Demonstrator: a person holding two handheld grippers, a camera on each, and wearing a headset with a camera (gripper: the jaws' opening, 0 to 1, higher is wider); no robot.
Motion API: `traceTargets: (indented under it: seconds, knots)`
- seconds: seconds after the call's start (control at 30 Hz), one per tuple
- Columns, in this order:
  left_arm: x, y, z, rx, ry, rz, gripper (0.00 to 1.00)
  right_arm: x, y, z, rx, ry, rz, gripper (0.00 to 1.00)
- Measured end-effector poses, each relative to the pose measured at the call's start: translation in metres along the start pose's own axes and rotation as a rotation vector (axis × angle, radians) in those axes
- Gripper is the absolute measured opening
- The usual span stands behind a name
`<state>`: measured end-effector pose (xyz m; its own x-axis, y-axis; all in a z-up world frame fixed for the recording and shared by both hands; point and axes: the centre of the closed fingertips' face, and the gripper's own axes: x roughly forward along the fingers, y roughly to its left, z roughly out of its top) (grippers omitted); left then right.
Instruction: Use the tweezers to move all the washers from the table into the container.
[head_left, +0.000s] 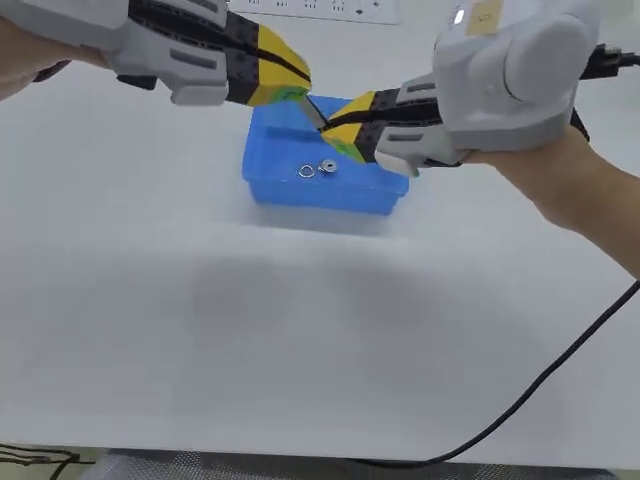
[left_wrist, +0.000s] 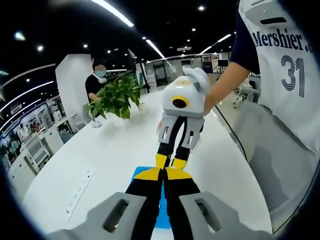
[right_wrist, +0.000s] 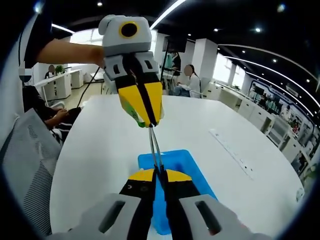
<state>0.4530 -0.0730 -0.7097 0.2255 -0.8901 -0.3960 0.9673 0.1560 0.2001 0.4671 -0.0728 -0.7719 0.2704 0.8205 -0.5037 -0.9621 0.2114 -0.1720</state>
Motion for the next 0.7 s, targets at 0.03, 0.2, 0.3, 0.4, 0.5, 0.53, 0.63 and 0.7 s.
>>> traceTargets:
  seconds: [0.03,0.2,0.3,0.4,0.5,0.53,0.63,0.7]
  knots:
    - [-0.001,-0.003,0.003,-0.001,-0.007,-0.001,0.05,-0.003,0.003,0.002,-0.005,0.0,0.001,0.07]
    - [-0.001,-0.018,0.011,0.001,-0.031,-0.004,0.05,-0.018,0.016,0.003,-0.016,0.003,-0.003,0.07]
    - [0.003,-0.029,0.01,-0.011,-0.041,-0.012,0.05,-0.024,0.026,-0.002,-0.02,0.021,0.002,0.06]
    - [0.009,-0.04,0.004,-0.03,-0.045,-0.022,0.05,-0.028,0.035,-0.013,-0.016,0.051,0.014,0.06]
    - [0.016,-0.053,-0.005,-0.055,-0.041,-0.034,0.05,-0.03,0.048,-0.029,-0.012,0.093,0.035,0.06]
    - [0.018,-0.056,-0.008,-0.062,-0.037,-0.038,0.05,-0.031,0.051,-0.033,-0.008,0.103,0.041,0.06]
    - [0.026,-0.069,-0.025,-0.096,-0.02,-0.054,0.05,-0.029,0.061,-0.048,0.001,0.14,0.064,0.06]
    - [0.031,-0.076,-0.037,-0.111,0.007,-0.065,0.05,-0.027,0.066,-0.059,0.001,0.172,0.077,0.06]
